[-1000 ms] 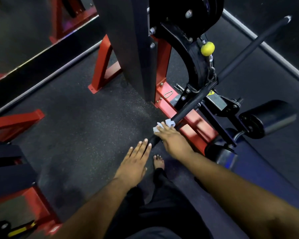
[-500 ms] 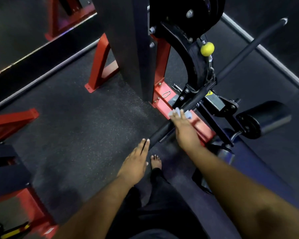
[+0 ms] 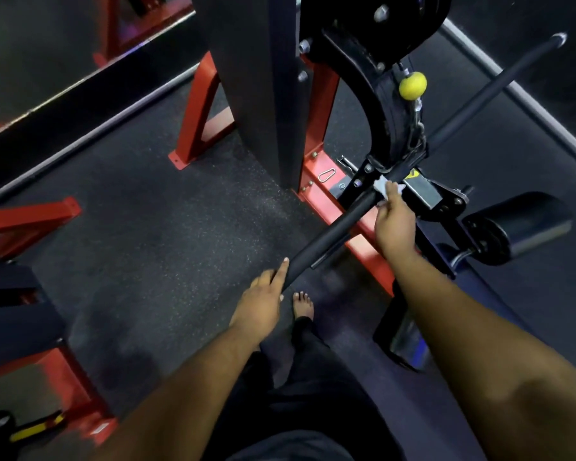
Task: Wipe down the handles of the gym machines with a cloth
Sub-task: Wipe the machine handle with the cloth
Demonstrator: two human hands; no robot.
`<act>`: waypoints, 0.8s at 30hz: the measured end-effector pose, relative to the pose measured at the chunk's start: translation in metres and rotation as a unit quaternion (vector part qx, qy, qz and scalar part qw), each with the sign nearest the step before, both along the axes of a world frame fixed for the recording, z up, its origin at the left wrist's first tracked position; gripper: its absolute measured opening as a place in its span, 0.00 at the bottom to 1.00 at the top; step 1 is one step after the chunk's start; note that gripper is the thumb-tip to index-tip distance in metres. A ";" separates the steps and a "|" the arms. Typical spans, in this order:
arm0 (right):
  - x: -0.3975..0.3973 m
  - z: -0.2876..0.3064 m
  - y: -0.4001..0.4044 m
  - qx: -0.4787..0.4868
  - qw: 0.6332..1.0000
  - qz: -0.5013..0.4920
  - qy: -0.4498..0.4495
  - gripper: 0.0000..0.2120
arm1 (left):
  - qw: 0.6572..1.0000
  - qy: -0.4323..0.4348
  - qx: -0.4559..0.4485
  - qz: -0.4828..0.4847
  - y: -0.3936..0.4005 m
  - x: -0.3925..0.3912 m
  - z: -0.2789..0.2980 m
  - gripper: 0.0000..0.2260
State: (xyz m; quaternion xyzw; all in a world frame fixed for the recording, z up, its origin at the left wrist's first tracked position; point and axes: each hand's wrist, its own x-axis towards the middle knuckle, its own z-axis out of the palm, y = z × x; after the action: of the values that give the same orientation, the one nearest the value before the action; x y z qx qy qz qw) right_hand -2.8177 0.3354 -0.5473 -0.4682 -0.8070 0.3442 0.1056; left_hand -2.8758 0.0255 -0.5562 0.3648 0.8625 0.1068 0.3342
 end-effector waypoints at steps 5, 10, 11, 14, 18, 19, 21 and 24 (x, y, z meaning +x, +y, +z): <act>-0.012 -0.011 -0.067 -0.031 0.998 -0.059 0.010 0.28 | 1.000 0.013 -0.011 -0.017 0.000 -0.002 0.005 0.36; 0.018 -0.014 -0.174 -0.131 0.991 0.002 0.038 0.31 | 0.999 0.006 -0.032 -0.017 0.001 -0.004 0.006 0.37; 0.026 -0.012 -0.188 -0.150 0.988 0.028 0.036 0.33 | 0.999 0.004 -0.033 -0.016 0.002 -0.004 0.005 0.36; 0.045 0.003 -0.190 -0.155 0.984 0.053 0.063 0.34 | 1.000 0.003 -0.025 -0.015 0.001 -0.005 0.006 0.36; 0.035 0.021 -0.105 -0.042 0.996 0.026 0.070 0.24 | 1.000 0.014 -0.005 -0.016 -0.002 -0.002 0.006 0.36; 0.027 0.019 -0.076 -0.006 0.998 0.038 0.058 0.24 | 1.000 0.017 -0.001 -0.017 -0.002 -0.002 0.005 0.36; 0.008 0.016 -0.018 0.053 0.996 0.075 0.005 0.26 | 1.000 0.021 0.001 -0.021 -0.003 -0.003 0.003 0.36; -0.015 0.008 0.041 0.095 0.980 0.123 -0.123 0.27 | 0.999 0.031 -0.002 -0.018 -0.002 -0.001 0.004 0.35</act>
State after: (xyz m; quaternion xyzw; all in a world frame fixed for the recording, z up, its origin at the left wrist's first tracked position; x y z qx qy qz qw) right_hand -2.8323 0.3768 -0.5396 -0.3919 -0.8941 0.2165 0.0064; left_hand -2.8766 0.0233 -0.5525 0.3829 0.8656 0.0874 0.3105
